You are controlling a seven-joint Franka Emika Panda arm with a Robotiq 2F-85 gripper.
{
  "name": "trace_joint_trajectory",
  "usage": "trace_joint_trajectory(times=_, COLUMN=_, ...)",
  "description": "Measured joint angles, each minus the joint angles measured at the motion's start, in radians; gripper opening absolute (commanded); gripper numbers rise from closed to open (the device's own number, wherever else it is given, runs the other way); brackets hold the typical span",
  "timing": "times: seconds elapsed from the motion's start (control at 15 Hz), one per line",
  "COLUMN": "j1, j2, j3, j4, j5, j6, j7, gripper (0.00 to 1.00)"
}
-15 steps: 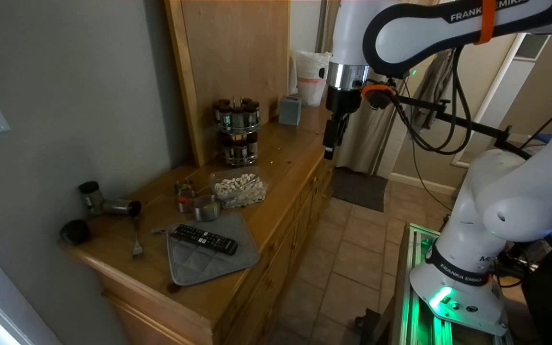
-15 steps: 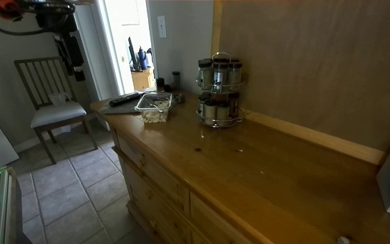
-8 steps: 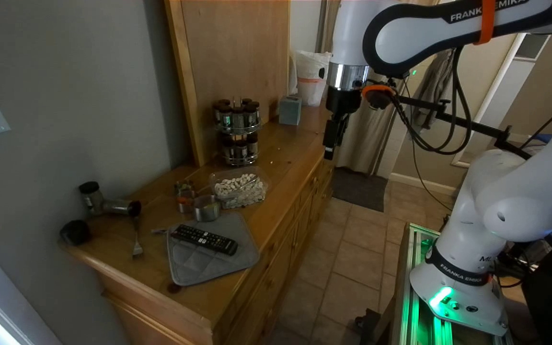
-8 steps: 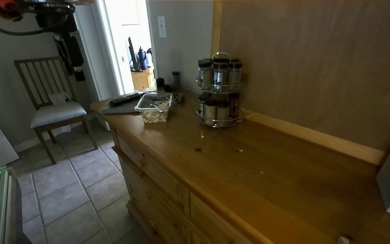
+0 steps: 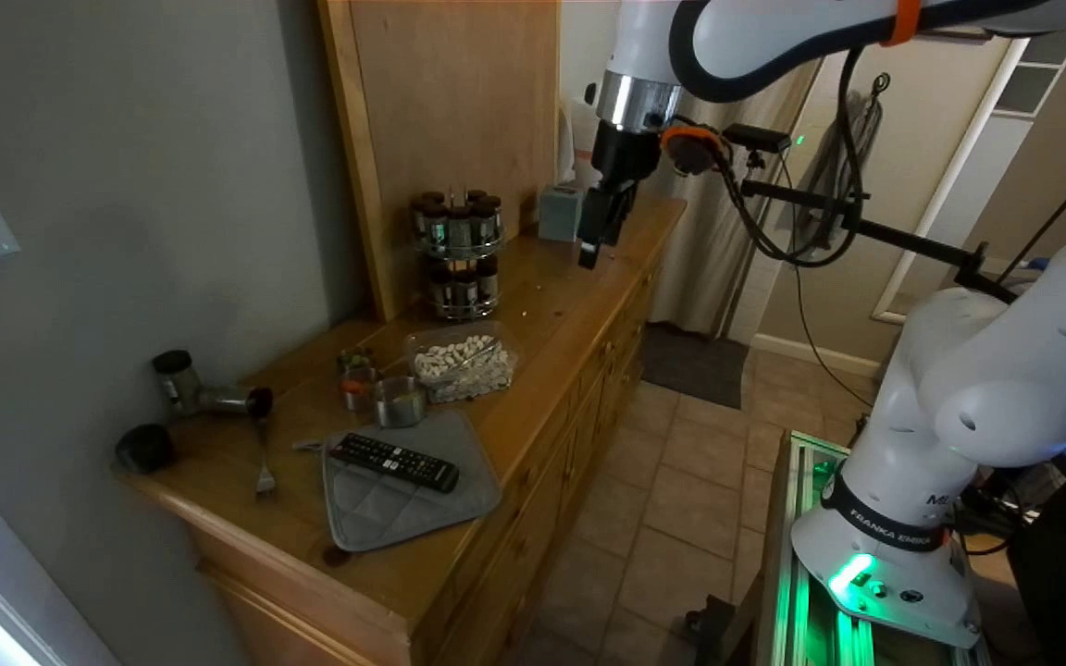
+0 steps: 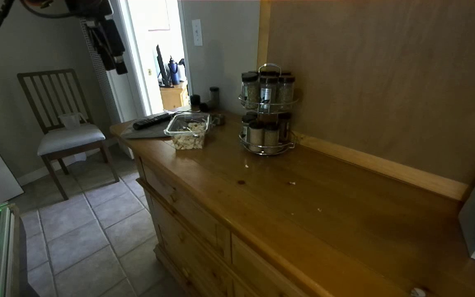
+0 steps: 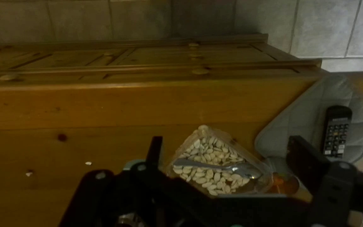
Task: Remove one jar from the stand and put it on the right side of the counter.
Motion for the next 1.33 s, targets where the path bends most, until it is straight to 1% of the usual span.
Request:
trace_joint_trajectory(times=0.13, j1=0.0, j2=0.059, j3=0.003, j4=0.075, j5=0.022, j6=0.017, j7=0.047, gripper=1.0)
trace_joint_trajectory(times=0.33, j1=-0.012, j2=0.147, j3=0.003, j4=0.179, j5=0.046, j6=0.039, j7=0.167, gripper=1.0)
trace_joint_trajectory(times=0.67, j1=-0.074, j2=0.25, j3=-0.004, j4=0.272, j5=0.036, j6=0.17, j7=0.348, gripper=1.0)
trace_joint_trajectory(times=0.8, j1=-0.106, j2=0.274, j3=-0.007, j4=0.284, j5=0.0, j6=0.24, j7=0.418, gripper=1.0)
trace_joint_trajectory(times=1.0, j1=-0.146, j2=0.305, j3=-0.006, j4=0.285, j5=-0.127, j6=0.32, j7=0.523, gripper=1.0)
trace_joint_trajectory(times=1.2, j1=-0.162, j2=0.343, j3=-0.009, j4=0.292, j5=-0.234, j6=0.328, j7=0.531, gripper=1.0)
trace_joint_trajectory(times=1.33, j1=-0.159, j2=0.371, j3=-0.015, j4=0.301, j5=-0.246, j6=0.328, j7=0.451, gripper=1.0)
